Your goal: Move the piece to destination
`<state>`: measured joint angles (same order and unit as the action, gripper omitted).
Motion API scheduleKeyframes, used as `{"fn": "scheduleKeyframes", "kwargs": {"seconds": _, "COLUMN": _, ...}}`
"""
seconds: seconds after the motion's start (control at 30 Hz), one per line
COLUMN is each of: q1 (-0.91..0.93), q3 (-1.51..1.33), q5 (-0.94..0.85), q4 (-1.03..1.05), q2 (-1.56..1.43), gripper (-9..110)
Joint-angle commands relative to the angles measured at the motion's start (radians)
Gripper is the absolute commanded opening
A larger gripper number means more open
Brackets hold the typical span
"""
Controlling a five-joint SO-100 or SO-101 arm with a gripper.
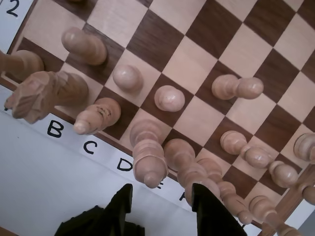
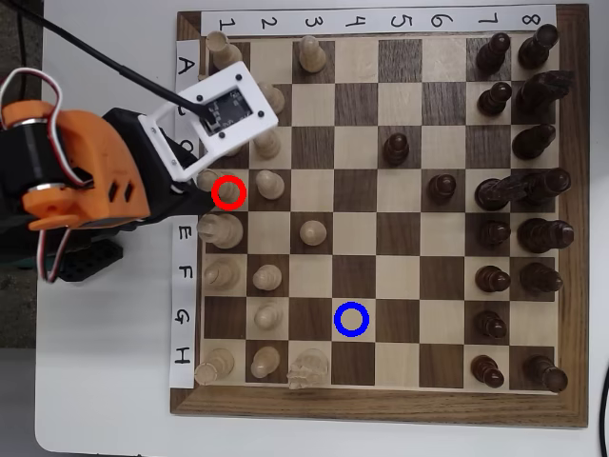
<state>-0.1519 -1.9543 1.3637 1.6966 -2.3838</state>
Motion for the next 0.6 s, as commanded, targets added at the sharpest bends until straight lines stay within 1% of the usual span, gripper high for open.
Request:
{"fn": "scheduleKeyframes", "kwargs": {"seconds": 0.0, "q1": 0.005, "q3": -0.002, "q5": -0.046, "q4": 0.0, "q2": 0.002, "gripper": 14}}
{"fn": "scheduleKeyframes", "kwargs": {"seconds": 0.43, "q1": 0.023, "q3": -0.035, "q5": -0.245, "q4": 0.002, "q2": -0.009, "gripper": 13}}
{"fn": "scheduleKeyframes", "kwargs": {"seconds": 0.57, "q1": 0.025, "q3": -0.048, "q5": -0.275, "q4": 0.002, "q2": -0.008, "gripper": 13}}
